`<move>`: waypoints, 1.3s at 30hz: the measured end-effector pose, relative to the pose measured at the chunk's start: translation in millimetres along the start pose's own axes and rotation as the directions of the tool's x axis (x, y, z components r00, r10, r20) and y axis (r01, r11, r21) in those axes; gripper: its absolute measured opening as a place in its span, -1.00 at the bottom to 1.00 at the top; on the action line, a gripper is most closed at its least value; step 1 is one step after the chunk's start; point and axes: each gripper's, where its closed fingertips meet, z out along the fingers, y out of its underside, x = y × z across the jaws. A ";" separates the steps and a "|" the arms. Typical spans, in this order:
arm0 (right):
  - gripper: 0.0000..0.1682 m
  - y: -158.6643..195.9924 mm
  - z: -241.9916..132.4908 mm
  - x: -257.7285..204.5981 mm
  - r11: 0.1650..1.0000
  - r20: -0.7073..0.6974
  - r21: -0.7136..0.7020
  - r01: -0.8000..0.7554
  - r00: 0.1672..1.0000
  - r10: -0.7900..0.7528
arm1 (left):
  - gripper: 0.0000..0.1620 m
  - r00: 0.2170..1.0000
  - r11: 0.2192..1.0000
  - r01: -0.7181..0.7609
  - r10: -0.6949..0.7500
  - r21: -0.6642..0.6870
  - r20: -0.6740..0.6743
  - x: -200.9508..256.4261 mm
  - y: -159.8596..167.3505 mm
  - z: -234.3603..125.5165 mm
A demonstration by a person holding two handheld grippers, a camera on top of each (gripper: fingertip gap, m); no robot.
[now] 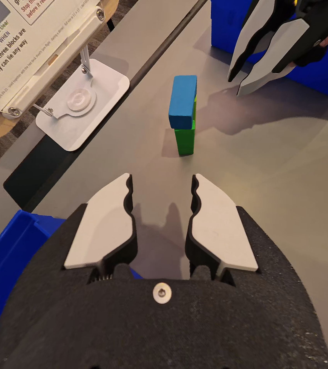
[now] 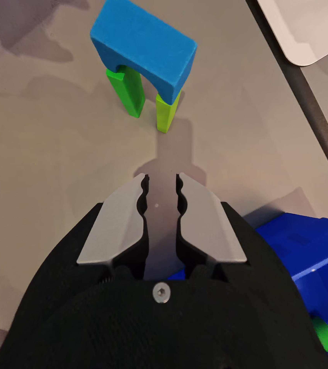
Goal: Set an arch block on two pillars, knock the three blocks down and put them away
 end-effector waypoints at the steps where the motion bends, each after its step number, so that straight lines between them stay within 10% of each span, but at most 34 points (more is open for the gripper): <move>1: -0.67 0.2 1.2 0.2 1.000 0.002 0.000 -0.004 1.000 0.004 | -0.30 1.000 1.000 0.003 -0.003 0.005 -0.004 0.7 -0.9 -1.5; 39: -0.68 8.3 17.0 12.4 0.997 -0.034 -0.047 -0.066 0.997 0.064 | -0.33 0.994 0.999 0.022 -0.027 0.049 0.109 -22.0 -3.6 -40.8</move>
